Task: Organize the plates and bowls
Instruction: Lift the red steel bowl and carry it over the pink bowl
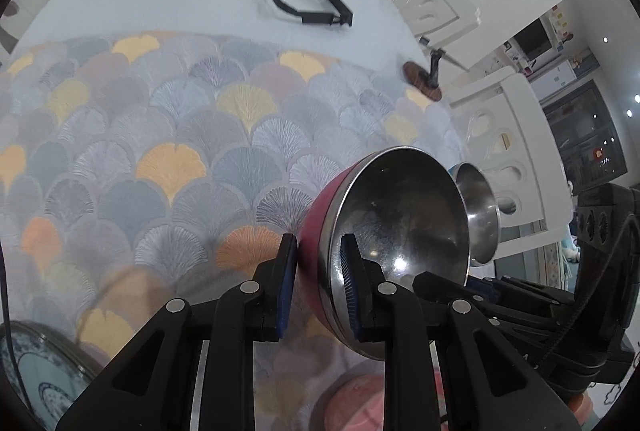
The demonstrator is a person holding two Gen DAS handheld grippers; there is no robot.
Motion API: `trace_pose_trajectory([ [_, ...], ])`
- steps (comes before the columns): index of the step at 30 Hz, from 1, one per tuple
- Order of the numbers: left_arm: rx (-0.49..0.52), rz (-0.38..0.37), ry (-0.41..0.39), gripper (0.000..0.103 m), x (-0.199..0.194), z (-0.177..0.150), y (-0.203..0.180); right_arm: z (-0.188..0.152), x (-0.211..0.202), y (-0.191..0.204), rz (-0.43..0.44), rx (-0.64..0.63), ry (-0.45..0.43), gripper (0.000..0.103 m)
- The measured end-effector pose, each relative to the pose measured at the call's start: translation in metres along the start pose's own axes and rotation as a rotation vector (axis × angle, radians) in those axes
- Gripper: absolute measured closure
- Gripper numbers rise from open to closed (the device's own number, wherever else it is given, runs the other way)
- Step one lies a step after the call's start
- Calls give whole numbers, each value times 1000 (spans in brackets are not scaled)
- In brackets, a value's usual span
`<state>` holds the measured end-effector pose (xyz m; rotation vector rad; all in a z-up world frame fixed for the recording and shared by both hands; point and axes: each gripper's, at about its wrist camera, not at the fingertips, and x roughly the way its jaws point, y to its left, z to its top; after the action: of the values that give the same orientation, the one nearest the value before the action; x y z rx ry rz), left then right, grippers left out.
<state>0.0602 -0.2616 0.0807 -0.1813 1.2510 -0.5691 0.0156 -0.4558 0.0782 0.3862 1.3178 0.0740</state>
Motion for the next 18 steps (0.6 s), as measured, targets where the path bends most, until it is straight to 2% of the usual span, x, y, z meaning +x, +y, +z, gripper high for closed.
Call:
trace_pose_trajectory([
  [10, 20, -8, -68, 84, -38, -23, -15, -26, -26, 12, 12, -13, -36, 83],
  [18, 49, 8, -85, 84, -56, -49, -21, -54, -39, 22, 10, -23, -41, 83],
])
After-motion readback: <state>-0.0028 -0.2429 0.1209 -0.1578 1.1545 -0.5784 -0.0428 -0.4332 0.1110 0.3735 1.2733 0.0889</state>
